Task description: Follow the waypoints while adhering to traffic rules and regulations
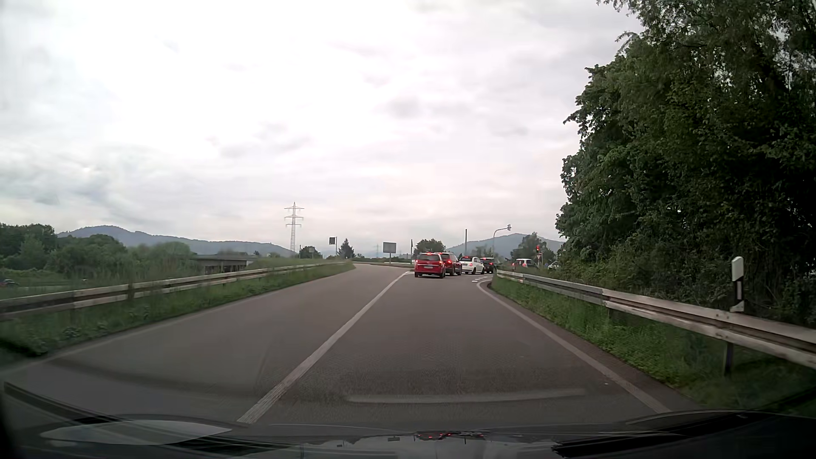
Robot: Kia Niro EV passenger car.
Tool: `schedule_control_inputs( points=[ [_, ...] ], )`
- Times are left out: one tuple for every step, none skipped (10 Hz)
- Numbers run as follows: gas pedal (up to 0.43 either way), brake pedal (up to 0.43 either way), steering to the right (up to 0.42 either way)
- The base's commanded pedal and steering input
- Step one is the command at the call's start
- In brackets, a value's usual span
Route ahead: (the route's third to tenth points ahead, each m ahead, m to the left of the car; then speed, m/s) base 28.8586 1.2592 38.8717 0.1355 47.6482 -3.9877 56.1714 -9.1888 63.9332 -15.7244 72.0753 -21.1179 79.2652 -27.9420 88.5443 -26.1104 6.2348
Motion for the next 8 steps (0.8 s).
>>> schedule_control_inputs(
  points=[
    [0.000,0.000,0.003],
    [0.000,0.000,0.004],
    [0.000,0.000,0.004],
    [0.000,0.000,0.004],
    [0.000,0.000,0.004],
    [0.000,0.000,0.004],
    [0.000,0.000,0.003],
    [0.000,0.000,0.000]
  ],
)
